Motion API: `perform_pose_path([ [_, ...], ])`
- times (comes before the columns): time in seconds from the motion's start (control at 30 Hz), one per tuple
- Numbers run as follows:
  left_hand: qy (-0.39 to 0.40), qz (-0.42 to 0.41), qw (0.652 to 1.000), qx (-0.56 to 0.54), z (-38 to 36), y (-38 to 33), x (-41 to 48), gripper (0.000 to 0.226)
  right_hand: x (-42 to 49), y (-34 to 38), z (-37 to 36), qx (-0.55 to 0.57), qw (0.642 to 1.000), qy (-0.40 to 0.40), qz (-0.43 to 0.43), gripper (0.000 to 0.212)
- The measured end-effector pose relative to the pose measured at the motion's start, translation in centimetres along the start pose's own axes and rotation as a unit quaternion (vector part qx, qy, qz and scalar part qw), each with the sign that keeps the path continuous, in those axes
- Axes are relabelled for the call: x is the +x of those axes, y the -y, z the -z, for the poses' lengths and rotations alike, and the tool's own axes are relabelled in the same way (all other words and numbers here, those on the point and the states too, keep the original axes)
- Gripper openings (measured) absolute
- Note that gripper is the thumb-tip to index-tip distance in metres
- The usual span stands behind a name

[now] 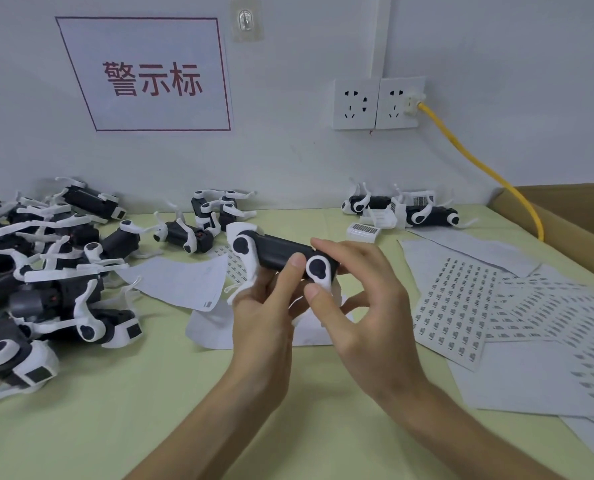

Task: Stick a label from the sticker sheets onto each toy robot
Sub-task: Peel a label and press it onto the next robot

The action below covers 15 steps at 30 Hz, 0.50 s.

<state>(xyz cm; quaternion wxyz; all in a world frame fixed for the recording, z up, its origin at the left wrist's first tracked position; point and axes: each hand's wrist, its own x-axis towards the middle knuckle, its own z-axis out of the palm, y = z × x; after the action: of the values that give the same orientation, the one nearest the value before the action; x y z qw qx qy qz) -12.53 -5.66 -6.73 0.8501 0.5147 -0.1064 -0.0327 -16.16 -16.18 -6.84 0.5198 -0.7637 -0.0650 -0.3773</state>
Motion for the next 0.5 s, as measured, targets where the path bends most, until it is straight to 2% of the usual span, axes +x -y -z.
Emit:
perform_pose_path([
  [0.1,-0.023,-0.007,1.000,0.019,0.03,0.09,-0.04,0.040,-0.15,0.20,-0.30,-0.006,1.000,0.001,0.001,0.041],
  [0.2,-0.038,0.002,0.999,0.020,0.07,0.24,-0.05,0.031,-0.31,0.32,-0.44,-0.011,1.000,0.004,-0.004,0.041],
  [0.23,-0.042,0.005,0.999,0.022,0.12,0.29,-0.02,0.034,-0.34,0.35,-0.45,-0.012,1.000,0.005,-0.006,0.042],
  [0.3,-0.040,0.008,0.999,0.022,0.14,0.23,0.06,0.040,-0.34,0.41,-0.47,-0.009,1.000,0.005,-0.006,0.042],
  [0.5,-0.008,0.012,1.000,0.010,0.26,-0.15,0.30,0.037,-0.26,0.61,-0.25,-0.003,1.000,-0.009,-0.001,0.039],
])
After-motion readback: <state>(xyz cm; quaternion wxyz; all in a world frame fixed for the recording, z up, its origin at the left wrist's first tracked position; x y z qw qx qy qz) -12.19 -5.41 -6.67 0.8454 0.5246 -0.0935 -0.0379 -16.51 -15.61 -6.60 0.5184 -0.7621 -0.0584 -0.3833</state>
